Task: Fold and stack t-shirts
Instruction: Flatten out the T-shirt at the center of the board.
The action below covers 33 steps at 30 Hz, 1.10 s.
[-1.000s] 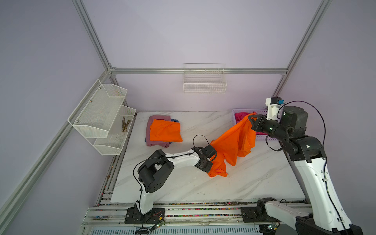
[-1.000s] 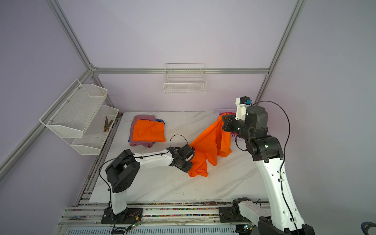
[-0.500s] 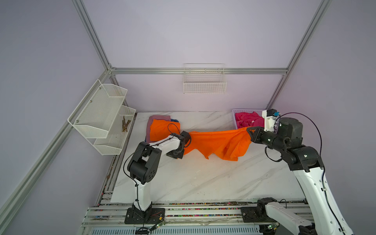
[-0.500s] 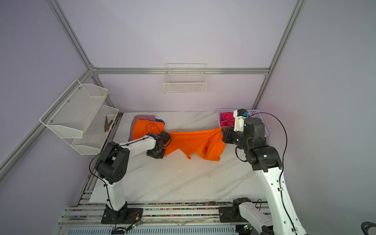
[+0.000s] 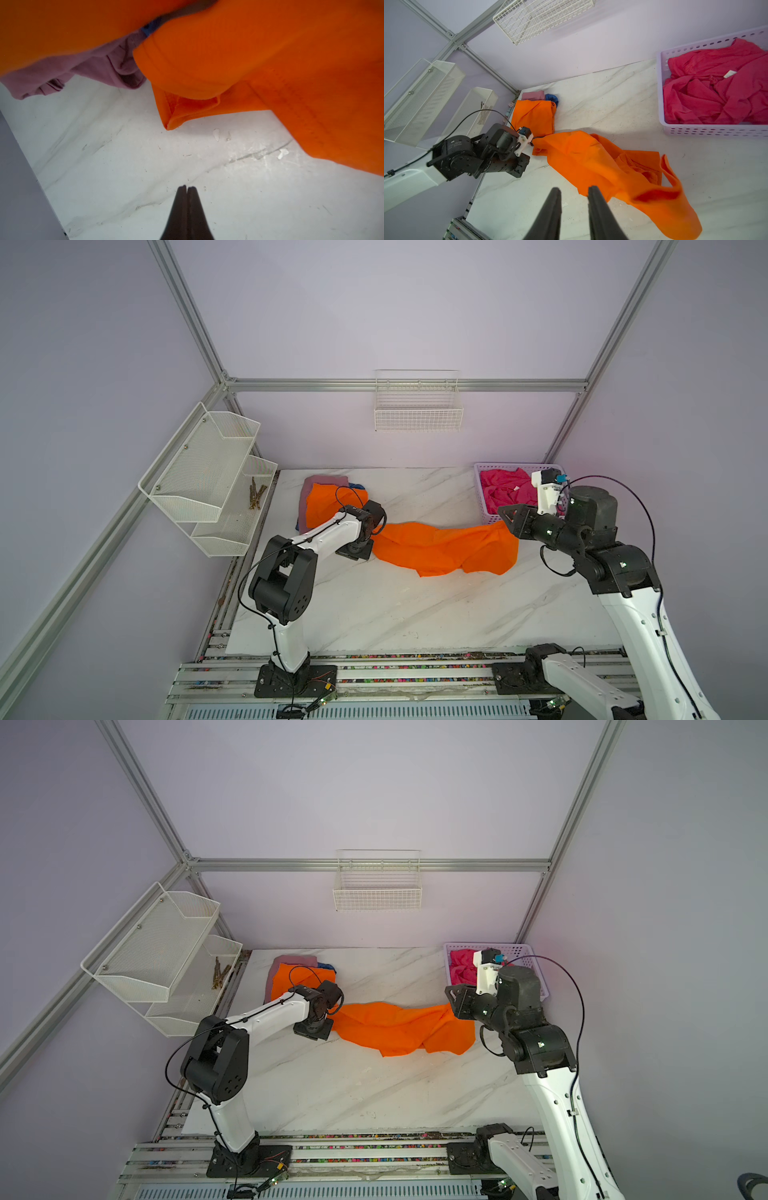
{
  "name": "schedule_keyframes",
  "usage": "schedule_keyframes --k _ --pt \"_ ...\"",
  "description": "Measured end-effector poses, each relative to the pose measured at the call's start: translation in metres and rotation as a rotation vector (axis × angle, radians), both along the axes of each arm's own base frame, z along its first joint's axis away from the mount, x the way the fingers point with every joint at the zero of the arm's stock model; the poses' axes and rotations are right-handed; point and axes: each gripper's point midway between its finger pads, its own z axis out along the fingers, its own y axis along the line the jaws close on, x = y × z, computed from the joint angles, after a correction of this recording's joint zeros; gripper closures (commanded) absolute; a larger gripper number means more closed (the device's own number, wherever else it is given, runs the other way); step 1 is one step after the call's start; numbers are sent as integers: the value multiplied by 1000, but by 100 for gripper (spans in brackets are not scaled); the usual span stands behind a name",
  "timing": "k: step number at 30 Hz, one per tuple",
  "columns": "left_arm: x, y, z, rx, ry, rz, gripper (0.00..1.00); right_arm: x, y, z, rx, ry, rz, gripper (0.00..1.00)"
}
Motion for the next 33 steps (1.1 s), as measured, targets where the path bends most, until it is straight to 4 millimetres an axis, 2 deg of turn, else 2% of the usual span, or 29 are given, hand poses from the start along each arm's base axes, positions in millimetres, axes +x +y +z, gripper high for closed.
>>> schedule_keyframes --k 2,3,4,7,10,12,15,17,21,25,28,33 --pt "4 -12 17 -22 -48 -17 100 -1 3 1 3 -4 17 44" --pt "6 -18 30 -34 -83 -27 92 -1 3 1 6 -5 20 44" --pt "7 -22 41 -44 -111 -32 88 -1 3 2 4 -7 22 44" --pt "8 -27 83 -79 -217 -37 88 -2 3 2 -2 -12 27 44" --pt "6 -17 108 -76 -282 -11 94 -1 4 -1 -6 -12 30 44" --pt "4 -12 111 -70 -286 10 100 1 4 -11 -10 0 31 45" --pt "0 -18 103 -85 -258 0 100 6 5 -40 -23 49 34 45" --pt "-2 -36 98 -117 -244 -46 100 8 4 -67 -40 101 35 45" --pt "-13 -104 80 -198 -220 -224 100 9 1 -107 -78 187 21 45" --pt "-34 -159 44 -248 -145 -375 100 13 -11 -123 -123 192 -38 43" --pt "-50 -175 20 -276 -85 -423 100 14 -21 -134 -148 183 -97 43" --pt "-60 -175 -14 -264 -17 -420 100 12 -35 -146 -182 190 -171 42"
